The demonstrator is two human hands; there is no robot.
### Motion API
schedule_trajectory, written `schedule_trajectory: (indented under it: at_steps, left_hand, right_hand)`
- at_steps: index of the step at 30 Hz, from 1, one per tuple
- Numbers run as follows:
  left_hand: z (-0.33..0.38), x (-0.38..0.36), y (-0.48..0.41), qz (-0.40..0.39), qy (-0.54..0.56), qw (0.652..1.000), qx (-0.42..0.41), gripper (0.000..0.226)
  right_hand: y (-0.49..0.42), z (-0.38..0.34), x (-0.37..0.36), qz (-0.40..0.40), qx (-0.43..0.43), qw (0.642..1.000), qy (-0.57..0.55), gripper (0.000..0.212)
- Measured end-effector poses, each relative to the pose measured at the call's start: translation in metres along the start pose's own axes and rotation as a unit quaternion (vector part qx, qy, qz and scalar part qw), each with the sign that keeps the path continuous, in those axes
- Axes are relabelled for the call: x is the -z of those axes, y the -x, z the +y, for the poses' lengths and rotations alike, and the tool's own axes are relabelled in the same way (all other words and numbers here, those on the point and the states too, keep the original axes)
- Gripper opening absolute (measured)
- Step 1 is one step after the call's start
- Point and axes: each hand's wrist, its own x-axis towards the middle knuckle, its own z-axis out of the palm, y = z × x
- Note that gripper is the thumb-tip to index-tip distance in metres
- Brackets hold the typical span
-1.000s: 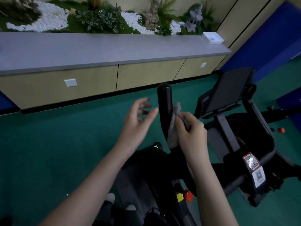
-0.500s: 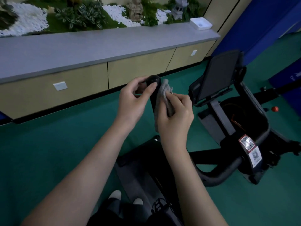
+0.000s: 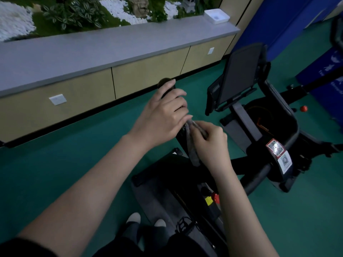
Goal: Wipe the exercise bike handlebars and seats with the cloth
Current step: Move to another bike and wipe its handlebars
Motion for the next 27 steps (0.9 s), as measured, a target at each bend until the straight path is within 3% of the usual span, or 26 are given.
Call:
schedule_trajectory:
  at_steps: [3, 6, 10, 15, 20, 27]
  left_hand:
    - [-0.006, -0.003, 0.000, -0.010, -0.009, 1.000, -0.010, 0.031]
    - [-0.009, -0.003, -0.001, -0.012, 0.000, 1.000, -0.013, 0.032]
    - [-0.011, -0.001, -0.002, -0.020, 0.011, 1.000, -0.018, 0.033]
    - [-0.018, 0.005, -0.004, -0.055, 0.045, 0.997, -0.024, 0.033]
    - [-0.017, 0.005, -0.004, -0.070, 0.046, 0.996, -0.007, 0.038]
    - [-0.018, 0.007, -0.005, -0.085, 0.059, 0.995, -0.006, 0.037]
  right_hand:
    - [0.015, 0.016, 0.013, -0.011, 0.001, 1.000, 0.027, 0.020]
    - [0.031, 0.022, 0.014, 0.043, -0.005, 0.999, 0.002, 0.011]
    - [0.029, 0.012, -0.003, 0.094, 0.079, 0.992, -0.011, 0.015]
    - [0.032, 0.025, 0.008, 0.029, 0.195, 0.980, 0.011, 0.016]
    - [0.021, 0.019, 0.007, -0.004, 0.184, 0.982, -0.044, 0.019]
    - [0.017, 0.024, 0.022, -0.119, 0.285, 0.951, 0.034, 0.014]
